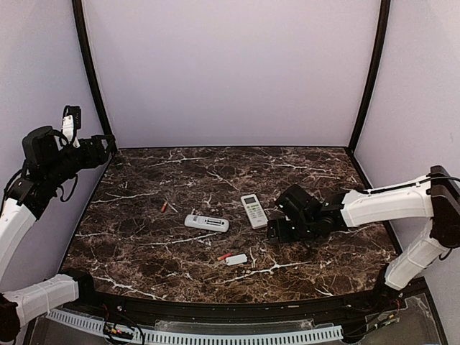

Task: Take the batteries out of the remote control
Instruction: Place the screwdriver at the center of the board, then pick up the remote control from the center of the board.

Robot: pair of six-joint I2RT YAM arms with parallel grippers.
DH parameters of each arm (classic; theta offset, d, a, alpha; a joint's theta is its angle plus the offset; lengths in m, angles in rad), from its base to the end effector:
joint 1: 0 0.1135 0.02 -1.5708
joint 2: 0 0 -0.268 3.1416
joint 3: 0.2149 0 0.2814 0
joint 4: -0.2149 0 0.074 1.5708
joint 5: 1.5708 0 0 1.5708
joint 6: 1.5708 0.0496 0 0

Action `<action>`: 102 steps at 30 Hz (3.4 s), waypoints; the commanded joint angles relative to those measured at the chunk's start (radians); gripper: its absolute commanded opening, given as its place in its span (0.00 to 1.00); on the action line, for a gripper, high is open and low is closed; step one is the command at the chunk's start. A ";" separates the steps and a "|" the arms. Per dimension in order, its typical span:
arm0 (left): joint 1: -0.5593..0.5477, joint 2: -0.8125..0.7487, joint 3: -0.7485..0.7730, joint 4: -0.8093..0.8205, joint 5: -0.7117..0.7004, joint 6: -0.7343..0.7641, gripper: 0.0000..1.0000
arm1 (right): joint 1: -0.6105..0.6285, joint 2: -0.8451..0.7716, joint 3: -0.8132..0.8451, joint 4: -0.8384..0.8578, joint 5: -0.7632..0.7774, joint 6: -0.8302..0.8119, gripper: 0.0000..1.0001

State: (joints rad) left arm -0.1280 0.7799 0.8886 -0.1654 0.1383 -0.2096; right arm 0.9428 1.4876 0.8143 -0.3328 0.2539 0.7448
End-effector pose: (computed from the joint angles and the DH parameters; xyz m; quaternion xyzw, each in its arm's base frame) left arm 0.2165 -0.0348 0.3845 0.0178 0.7265 -0.1646 0.6670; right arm 0.1954 0.2479 0.1530 -0.0591 0.9515 0.1257 0.2745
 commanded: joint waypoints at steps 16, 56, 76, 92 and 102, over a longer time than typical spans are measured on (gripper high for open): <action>0.003 0.016 -0.002 0.004 0.004 0.007 0.74 | 0.044 -0.026 0.075 -0.072 0.078 -0.224 0.98; 0.004 0.077 0.013 -0.017 0.033 -0.029 0.74 | -0.041 0.368 0.476 -0.192 0.045 -0.149 0.82; 0.004 0.082 0.016 -0.024 0.024 -0.028 0.74 | -0.016 0.546 0.593 -0.241 0.068 -0.153 0.70; 0.003 0.084 0.016 -0.025 0.023 -0.028 0.74 | -0.015 0.582 0.590 -0.246 0.056 -0.110 0.58; 0.002 0.087 0.014 -0.024 0.019 -0.027 0.74 | -0.037 0.495 0.510 -0.138 0.028 -0.086 0.30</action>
State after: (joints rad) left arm -0.1280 0.8658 0.8890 -0.1761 0.1635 -0.2321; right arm 0.9211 2.0304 1.3754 -0.5392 0.3153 0.6415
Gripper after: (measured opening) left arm 0.744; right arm 0.528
